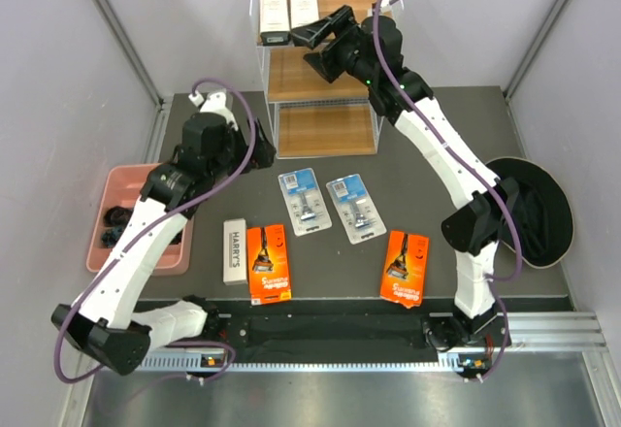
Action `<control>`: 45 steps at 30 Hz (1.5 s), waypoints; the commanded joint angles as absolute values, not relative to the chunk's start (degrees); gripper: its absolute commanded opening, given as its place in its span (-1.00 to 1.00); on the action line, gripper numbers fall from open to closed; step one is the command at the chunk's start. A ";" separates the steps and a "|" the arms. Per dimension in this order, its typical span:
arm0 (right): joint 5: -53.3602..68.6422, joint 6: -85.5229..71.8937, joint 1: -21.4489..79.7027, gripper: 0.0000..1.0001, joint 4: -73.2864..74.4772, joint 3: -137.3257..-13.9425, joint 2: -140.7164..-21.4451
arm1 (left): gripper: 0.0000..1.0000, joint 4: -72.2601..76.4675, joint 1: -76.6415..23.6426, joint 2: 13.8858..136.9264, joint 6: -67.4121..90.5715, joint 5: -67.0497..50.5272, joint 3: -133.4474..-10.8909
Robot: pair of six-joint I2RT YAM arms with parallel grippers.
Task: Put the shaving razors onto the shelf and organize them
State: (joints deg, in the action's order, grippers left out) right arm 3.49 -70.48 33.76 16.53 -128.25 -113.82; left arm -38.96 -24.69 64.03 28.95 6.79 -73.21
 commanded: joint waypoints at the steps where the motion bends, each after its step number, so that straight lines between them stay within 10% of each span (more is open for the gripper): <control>1: 7.99 -69.61 34.63 0.51 16.52 -128.23 -113.29 | 0.78 -37.71 -24.61 68.81 23.65 4.75 -84.25; 13: 11.95 -66.62 32.17 0.97 8.80 -119.90 -105.14 | -0.15 -33.76 -24.61 81.12 21.88 -13.61 -102.74; 18: 12.83 -66.80 30.94 0.98 5.28 -111.11 -98.62 | -0.21 -30.68 -24.61 82.88 23.81 -18.72 -103.80; 32: 14.33 -59.16 30.50 0.98 9.40 -92.67 -82.19 | 0.67 -29.27 -24.61 76.65 25.31 -19.16 -94.67; 45: 12.66 -53.09 30.94 0.98 13.36 -60.40 -63.64 | 0.98 -32.25 -24.52 67.59 26.28 -11.70 -73.66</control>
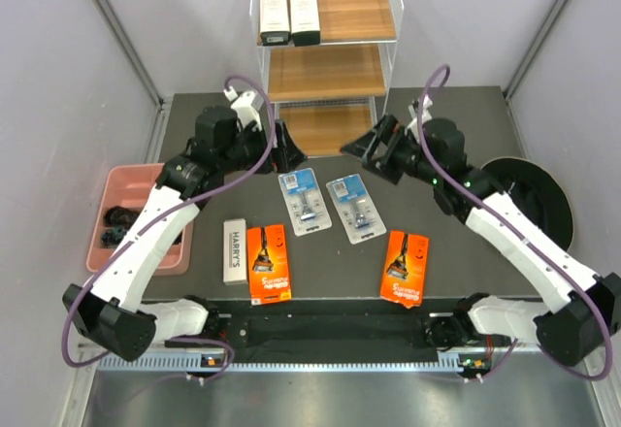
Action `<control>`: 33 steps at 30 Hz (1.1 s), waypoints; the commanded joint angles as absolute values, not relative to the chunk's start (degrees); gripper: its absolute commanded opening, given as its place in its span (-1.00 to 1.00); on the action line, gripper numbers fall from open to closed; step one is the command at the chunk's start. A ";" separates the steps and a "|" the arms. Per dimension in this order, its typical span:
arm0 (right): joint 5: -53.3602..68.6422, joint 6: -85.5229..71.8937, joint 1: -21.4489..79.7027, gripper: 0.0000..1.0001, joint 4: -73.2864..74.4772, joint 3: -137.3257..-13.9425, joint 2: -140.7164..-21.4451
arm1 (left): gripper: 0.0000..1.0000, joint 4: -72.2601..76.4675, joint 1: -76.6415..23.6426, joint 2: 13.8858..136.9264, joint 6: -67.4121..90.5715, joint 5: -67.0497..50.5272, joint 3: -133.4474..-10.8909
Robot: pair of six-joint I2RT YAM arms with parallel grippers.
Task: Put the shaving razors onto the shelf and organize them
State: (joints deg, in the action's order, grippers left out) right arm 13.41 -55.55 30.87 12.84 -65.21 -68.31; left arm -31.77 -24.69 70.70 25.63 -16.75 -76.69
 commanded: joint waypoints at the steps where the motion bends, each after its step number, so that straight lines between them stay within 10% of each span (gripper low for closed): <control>1: 12.40 -52.74 31.02 0.98 13.79 -57.68 -61.89 | 0.98 -33.39 -24.52 67.33 26.45 -8.73 -73.13; 21: 11.86 -52.91 32.17 0.97 16.97 -48.52 -57.04 | 0.98 -48.95 -22.33 69.87 33.04 13.44 -61.79; 33: 13.71 -54.40 32.78 0.98 14.15 -45.44 -58.54 | 0.98 -50.10 -7.57 74.97 31.82 5.11 -55.81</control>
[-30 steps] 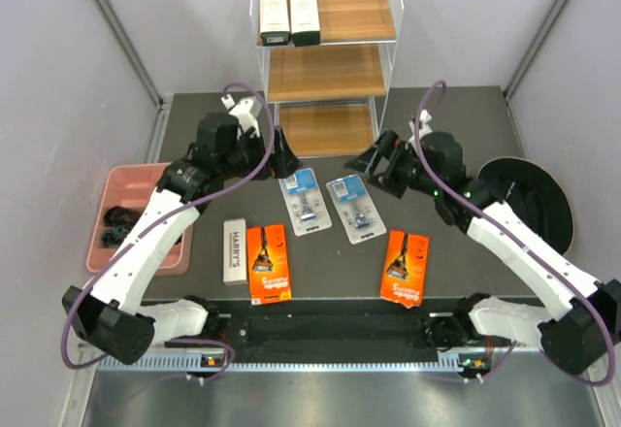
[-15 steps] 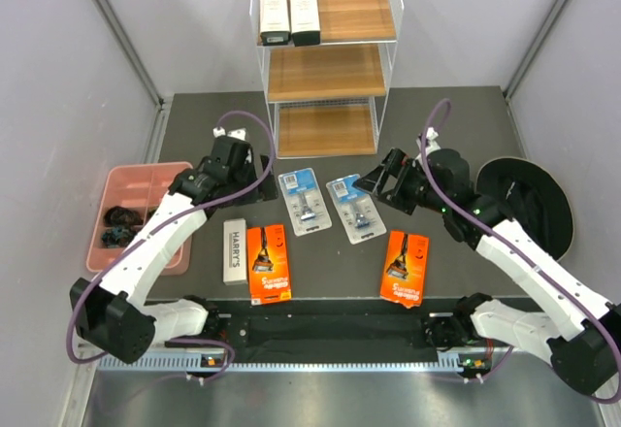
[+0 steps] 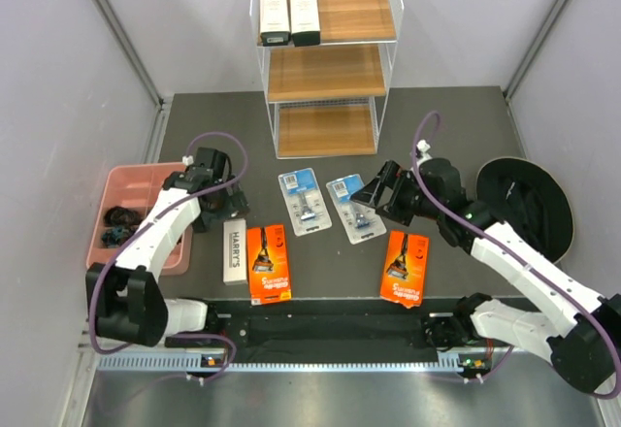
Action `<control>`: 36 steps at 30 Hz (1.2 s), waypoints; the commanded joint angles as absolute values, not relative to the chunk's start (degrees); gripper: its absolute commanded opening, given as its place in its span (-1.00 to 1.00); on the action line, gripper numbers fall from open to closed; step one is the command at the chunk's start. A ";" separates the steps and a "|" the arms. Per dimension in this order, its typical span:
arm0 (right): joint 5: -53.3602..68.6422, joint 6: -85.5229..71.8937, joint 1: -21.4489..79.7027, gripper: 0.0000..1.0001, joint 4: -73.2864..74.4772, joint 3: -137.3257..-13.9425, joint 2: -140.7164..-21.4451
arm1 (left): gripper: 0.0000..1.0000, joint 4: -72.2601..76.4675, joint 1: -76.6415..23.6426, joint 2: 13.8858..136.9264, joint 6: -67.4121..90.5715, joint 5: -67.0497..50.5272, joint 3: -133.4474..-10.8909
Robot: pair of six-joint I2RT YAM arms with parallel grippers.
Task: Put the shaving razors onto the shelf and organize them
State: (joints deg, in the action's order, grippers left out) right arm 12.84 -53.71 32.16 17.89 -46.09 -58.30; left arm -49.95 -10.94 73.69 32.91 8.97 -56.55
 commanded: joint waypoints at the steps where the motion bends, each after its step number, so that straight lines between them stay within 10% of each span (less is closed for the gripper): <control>1: 13.88 -54.40 32.70 0.97 13.98 -45.27 -58.62 | 0.98 -49.92 -7.21 76.10 31.56 4.14 -55.64; 36: 15.12 -56.25 32.87 0.98 11.51 -42.01 -59.50 | 0.47 -44.47 -5.10 88.86 30.67 1.47 -50.63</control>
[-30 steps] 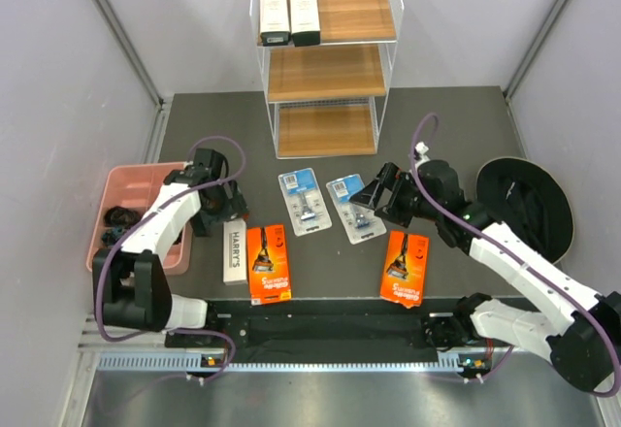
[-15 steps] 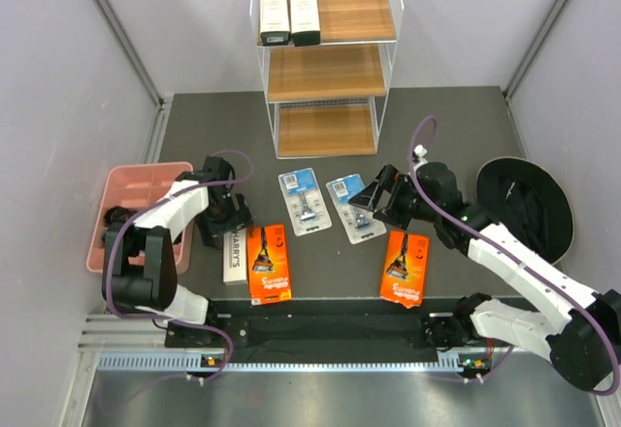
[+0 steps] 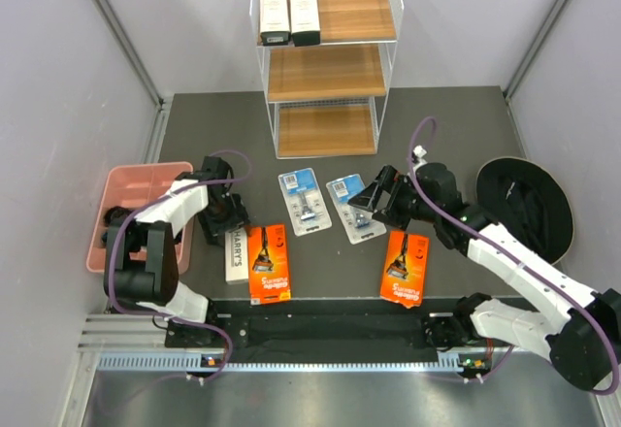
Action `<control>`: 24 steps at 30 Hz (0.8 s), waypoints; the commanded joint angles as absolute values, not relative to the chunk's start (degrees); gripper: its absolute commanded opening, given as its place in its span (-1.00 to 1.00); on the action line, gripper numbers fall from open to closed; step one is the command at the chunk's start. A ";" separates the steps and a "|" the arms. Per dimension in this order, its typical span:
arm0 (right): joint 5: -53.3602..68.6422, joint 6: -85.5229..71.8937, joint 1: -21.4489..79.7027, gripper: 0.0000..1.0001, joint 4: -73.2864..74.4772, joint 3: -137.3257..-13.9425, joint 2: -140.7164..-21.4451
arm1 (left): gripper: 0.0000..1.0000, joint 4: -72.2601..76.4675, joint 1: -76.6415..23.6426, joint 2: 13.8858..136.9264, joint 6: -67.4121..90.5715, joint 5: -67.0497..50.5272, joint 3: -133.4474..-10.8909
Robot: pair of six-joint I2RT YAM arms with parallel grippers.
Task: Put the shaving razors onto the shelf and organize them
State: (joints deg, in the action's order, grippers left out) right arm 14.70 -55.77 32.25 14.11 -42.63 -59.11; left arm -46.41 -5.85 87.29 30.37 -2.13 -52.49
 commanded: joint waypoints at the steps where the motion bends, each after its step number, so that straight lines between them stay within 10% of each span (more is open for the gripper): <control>1: 15.12 -56.25 32.87 0.98 11.43 -41.92 -59.50 | 0.47 -44.56 -5.10 89.03 30.59 1.84 -50.63; 24: 15.73 -56.25 32.96 0.97 11.25 -41.92 -60.29 | 0.46 -44.74 0.95 88.50 29.97 8.17 -53.17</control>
